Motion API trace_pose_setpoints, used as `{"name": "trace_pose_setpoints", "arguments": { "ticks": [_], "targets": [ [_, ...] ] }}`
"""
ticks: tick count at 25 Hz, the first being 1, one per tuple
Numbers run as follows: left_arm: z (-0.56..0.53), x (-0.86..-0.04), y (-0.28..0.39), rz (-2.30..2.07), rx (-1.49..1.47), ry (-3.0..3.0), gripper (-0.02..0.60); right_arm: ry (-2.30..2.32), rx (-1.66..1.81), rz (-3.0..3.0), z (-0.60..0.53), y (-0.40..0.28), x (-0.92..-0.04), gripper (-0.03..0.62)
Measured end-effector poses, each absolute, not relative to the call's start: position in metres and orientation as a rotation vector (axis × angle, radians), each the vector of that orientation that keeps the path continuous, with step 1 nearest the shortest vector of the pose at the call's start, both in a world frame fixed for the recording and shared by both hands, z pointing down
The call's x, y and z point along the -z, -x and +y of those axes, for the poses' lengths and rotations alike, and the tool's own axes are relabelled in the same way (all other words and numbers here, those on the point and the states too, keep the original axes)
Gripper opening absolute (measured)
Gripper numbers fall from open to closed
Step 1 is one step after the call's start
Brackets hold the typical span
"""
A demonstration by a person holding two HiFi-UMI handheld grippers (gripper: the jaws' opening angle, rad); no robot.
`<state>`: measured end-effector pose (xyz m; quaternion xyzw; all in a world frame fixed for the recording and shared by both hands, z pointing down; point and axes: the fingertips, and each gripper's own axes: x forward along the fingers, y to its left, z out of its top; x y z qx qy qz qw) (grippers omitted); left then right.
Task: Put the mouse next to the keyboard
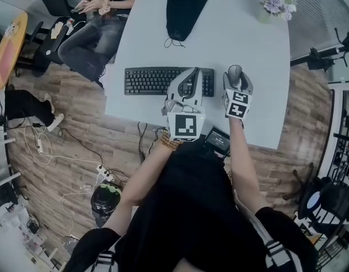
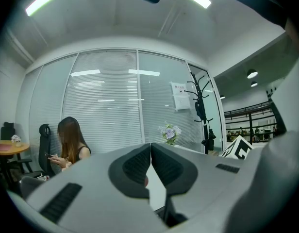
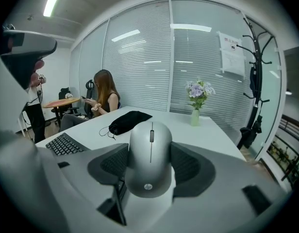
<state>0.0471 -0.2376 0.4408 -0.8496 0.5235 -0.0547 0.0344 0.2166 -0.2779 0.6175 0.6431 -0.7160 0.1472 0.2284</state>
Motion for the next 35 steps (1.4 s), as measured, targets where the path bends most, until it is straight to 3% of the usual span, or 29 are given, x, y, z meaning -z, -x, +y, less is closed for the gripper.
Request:
{"name": "trace_pose_setpoints", "arguments": {
  "ticks": [35],
  "targets": [
    [-0.245, -0.465, -0.047, 1.615, 0.267, 2.635, 0.012, -1.632, -0.673, -1.853, -0.278, -0.216, -0.719, 0.275]
  ]
}}
